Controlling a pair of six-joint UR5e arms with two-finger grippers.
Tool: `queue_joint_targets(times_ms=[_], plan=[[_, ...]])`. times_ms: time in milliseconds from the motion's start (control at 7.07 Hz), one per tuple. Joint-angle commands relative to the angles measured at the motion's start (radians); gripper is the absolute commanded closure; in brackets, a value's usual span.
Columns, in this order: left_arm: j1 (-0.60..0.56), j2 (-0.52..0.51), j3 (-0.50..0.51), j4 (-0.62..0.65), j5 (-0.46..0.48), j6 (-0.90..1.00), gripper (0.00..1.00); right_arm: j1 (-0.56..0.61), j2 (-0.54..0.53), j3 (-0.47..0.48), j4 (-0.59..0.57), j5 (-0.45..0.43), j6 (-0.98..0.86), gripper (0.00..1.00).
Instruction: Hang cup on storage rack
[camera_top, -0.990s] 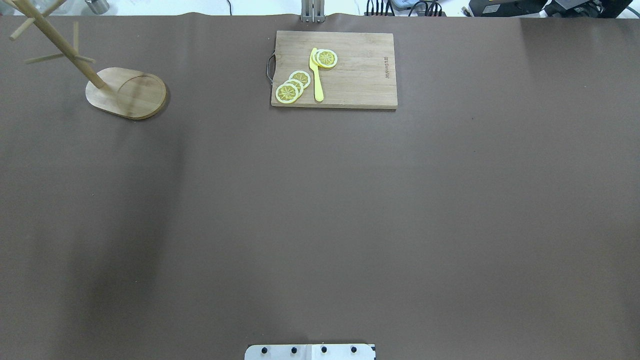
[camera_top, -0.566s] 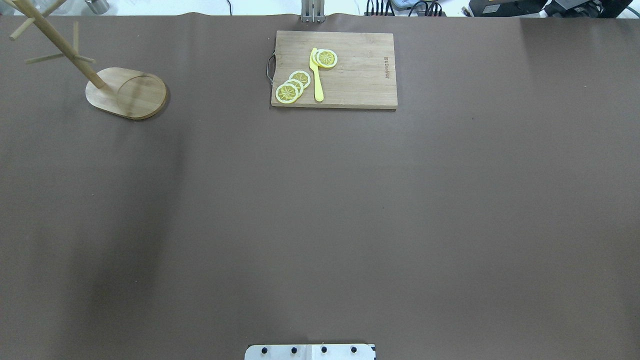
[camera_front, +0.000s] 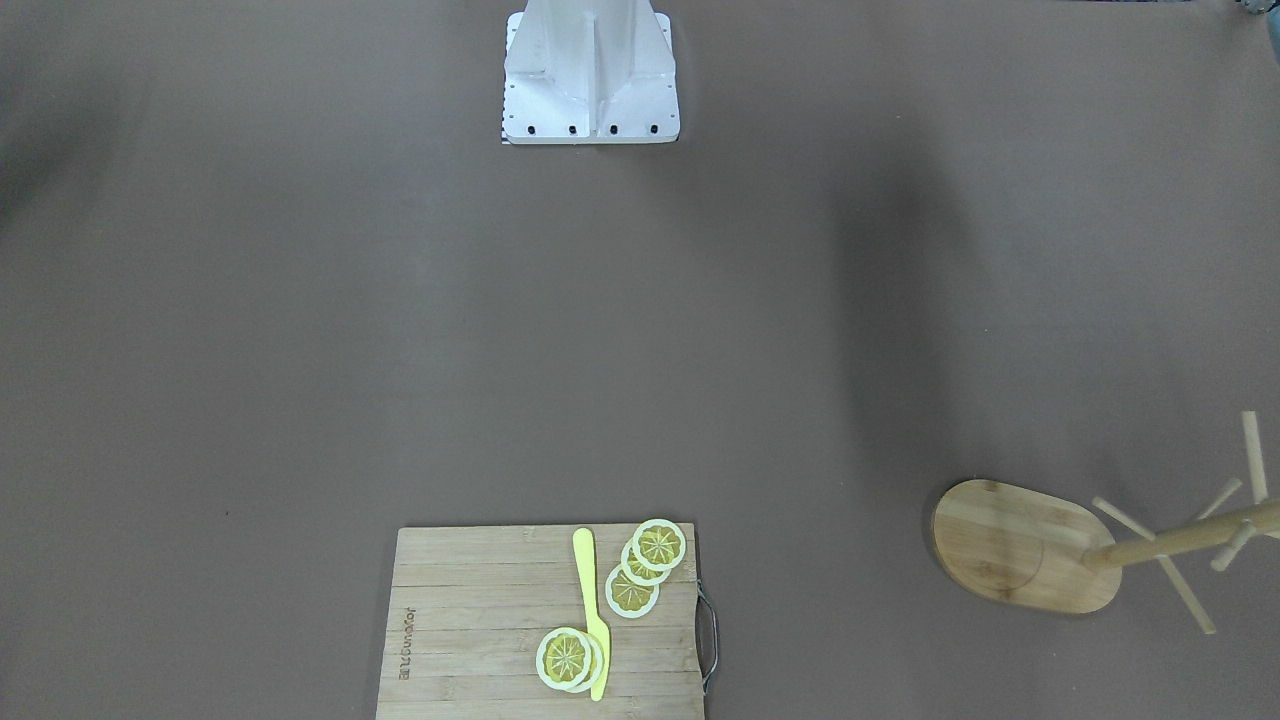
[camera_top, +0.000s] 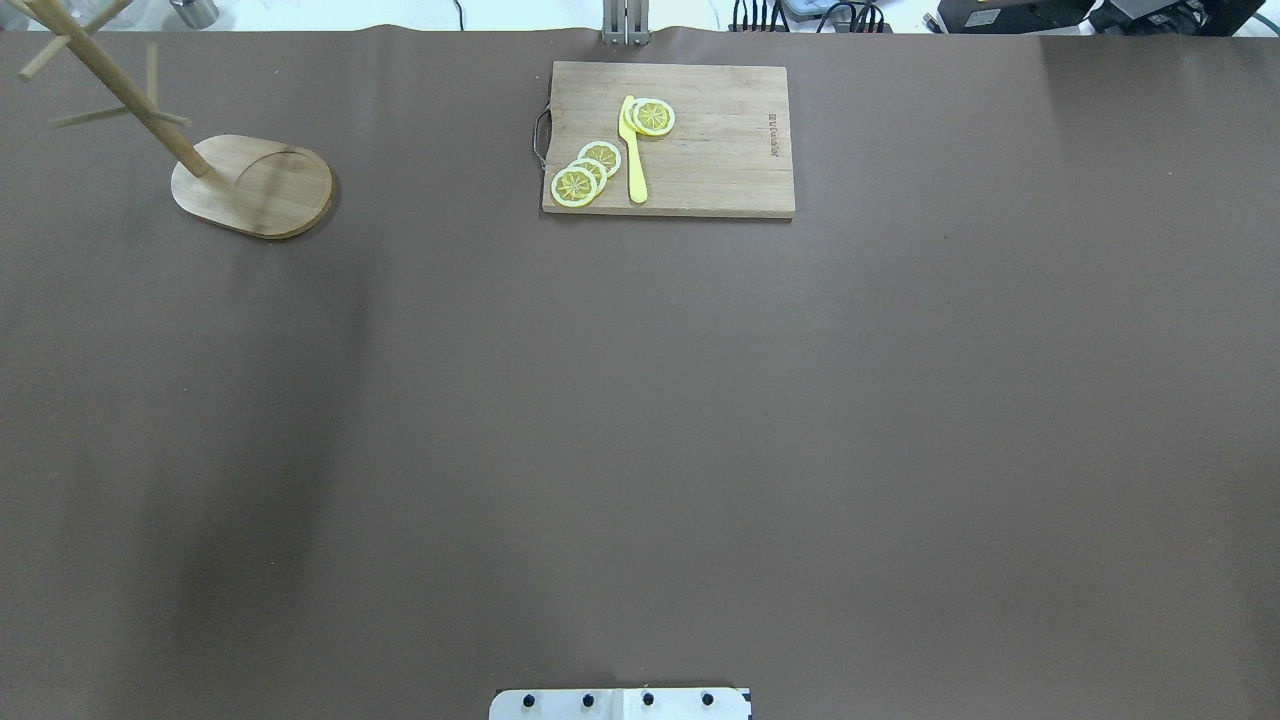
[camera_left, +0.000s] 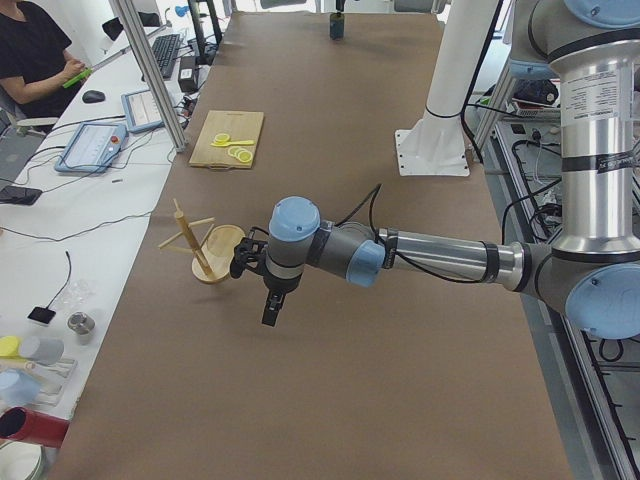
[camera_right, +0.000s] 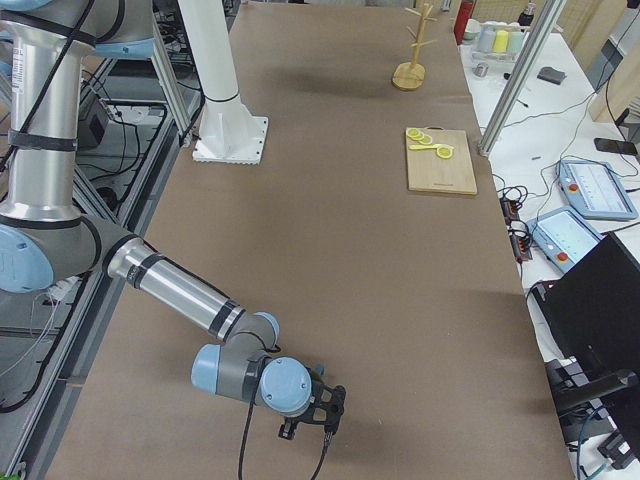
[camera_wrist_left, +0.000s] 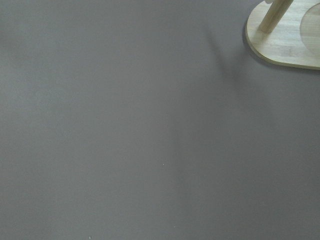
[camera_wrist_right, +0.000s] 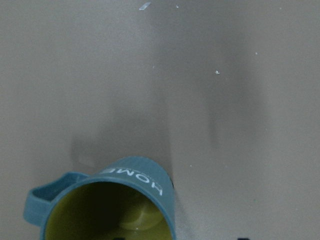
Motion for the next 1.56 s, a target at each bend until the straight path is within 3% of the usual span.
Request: queue_joint_targets(times_ms=[0,424,707,990,1131,1414], plan=[[0.0,0.0,0.002,-0.001,0.002,0.003,0.02,-0.007,0.002,-0.001,0.0,0.004,0.002,1.0],[0.0,-0.002,0.014,-0.001,0.002,0.004,0.02,-0.007,0.072,0.015,-0.001,0.009,0.001,1.0],[0.0,-0.002,0.016,-0.001,0.0,0.004,0.02,0.005,0.145,0.111,-0.008,0.018,0.001,1.0],[0.0,-0.003,0.016,0.001,0.0,0.003,0.02,0.012,0.251,0.147,-0.015,0.03,0.007,1.0],[0.002,-0.009,0.013,-0.001,0.0,0.004,0.02,-0.041,0.276,0.189,-0.012,0.071,0.007,1.0],[0.0,-0.009,0.013,-0.016,0.0,0.001,0.02,-0.233,0.339,0.373,-0.032,0.068,0.036,1.0]])
